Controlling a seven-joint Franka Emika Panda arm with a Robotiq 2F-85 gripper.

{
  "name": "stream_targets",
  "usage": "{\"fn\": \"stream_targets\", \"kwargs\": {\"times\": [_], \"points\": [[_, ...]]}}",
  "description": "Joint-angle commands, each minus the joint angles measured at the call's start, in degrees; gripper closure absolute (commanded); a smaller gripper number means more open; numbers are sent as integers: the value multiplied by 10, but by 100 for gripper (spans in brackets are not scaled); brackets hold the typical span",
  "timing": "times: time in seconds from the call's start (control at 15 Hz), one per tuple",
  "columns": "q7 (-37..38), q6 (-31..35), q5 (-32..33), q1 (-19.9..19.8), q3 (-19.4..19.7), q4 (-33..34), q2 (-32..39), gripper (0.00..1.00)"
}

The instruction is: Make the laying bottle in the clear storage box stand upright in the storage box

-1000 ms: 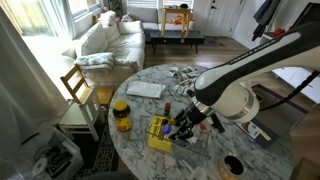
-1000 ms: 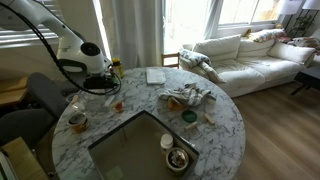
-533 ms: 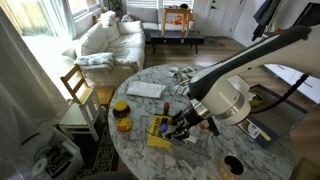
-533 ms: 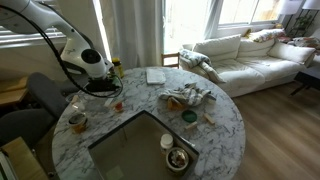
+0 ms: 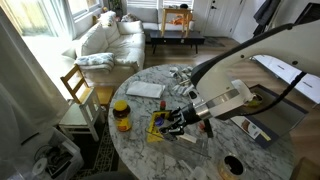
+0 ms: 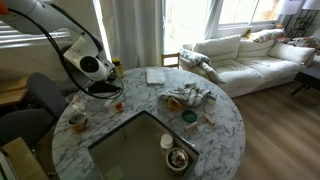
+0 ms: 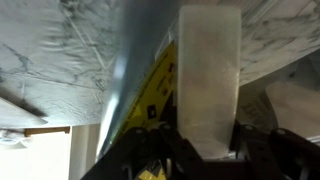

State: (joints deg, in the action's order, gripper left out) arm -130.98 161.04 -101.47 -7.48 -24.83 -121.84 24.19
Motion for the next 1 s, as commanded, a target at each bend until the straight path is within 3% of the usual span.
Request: {"fn": "stream_targets", "kwargs": {"times": [0.0,0.27,0.33,0.4,0.67,0.73,0.8,0.87,0.93], "points": [[-17,-8,-15,-4,4,-6,17,81],[-2,16,-1,2,6,-10,18,81],[4,32,5,6,8,-11,18,49],[14,54,14,11,9,-12,17,31],[64,118,61,25,5,-24,15,2],[83,130,80,29,5,-28,16,19],[102,136,102,31,5,-34,17,15],[120,138,124,35,6,-38,17,4],[143,139,150,39,8,-42,16,5]]}}
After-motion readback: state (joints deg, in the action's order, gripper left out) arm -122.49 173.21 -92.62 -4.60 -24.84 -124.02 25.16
